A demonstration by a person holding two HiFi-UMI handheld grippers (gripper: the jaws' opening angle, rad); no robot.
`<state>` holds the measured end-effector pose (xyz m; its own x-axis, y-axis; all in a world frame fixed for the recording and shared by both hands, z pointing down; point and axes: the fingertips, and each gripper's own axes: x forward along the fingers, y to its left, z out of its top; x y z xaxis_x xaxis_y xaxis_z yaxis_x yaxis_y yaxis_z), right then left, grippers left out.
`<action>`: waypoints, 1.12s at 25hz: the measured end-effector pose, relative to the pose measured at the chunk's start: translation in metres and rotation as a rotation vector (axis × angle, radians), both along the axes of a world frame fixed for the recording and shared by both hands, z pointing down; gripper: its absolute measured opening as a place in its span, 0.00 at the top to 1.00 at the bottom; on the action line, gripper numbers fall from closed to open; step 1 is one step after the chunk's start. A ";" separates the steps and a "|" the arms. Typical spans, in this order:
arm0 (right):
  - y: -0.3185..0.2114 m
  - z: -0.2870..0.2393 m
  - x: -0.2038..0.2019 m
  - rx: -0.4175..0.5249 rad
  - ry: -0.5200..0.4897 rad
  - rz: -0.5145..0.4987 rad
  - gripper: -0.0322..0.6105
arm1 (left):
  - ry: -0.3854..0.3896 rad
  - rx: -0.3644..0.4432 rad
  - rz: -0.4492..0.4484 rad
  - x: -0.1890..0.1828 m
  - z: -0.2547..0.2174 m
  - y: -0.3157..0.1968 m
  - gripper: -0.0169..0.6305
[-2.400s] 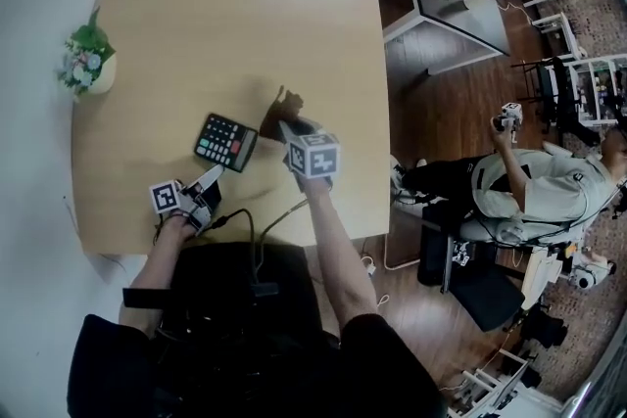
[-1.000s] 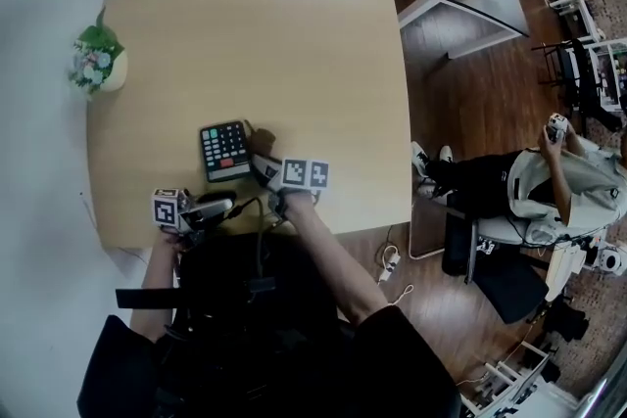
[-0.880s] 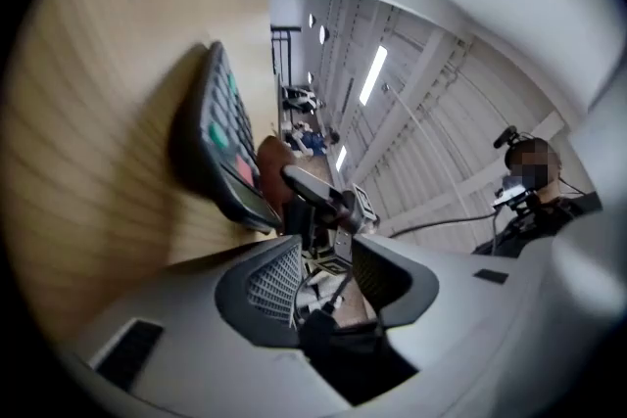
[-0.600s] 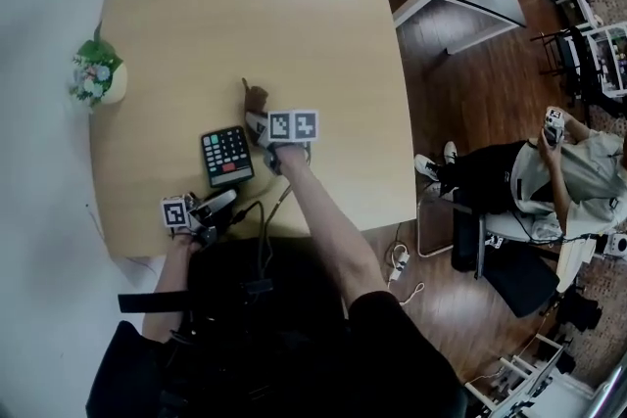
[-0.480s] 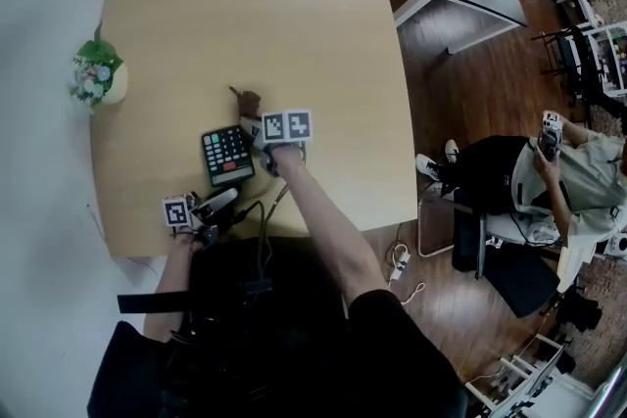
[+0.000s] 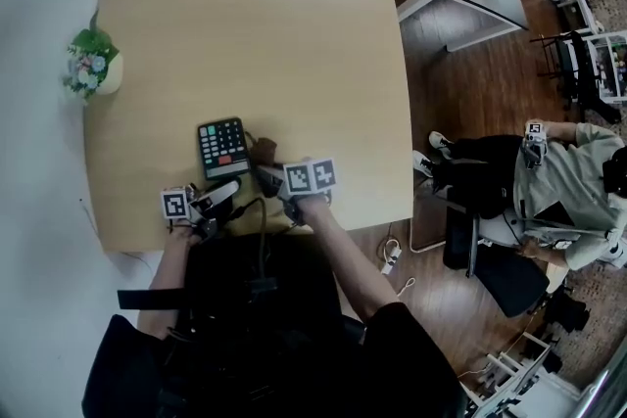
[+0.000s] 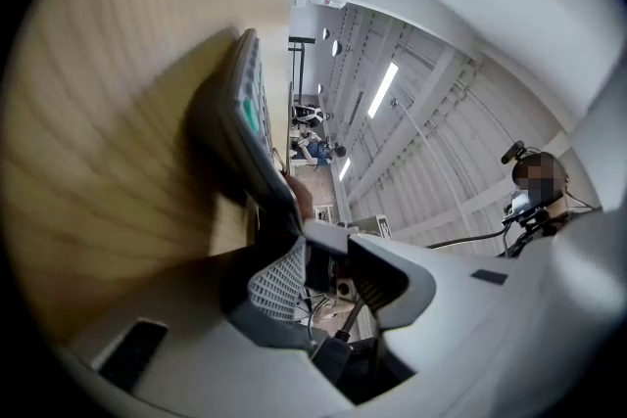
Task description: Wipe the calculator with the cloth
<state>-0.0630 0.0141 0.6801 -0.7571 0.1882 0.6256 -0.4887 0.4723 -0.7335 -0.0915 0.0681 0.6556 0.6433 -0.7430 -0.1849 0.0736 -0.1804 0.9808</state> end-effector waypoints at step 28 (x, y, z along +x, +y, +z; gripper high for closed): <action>0.037 -0.049 0.010 0.024 -0.130 0.088 0.85 | -0.155 0.064 0.077 0.012 -0.007 0.007 0.80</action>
<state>-0.0533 0.0511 0.6313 -0.8447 0.1038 0.5250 -0.4310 0.4497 -0.7823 -0.0798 0.0753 0.6486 0.7223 -0.6803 -0.1243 -0.0616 -0.2423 0.9682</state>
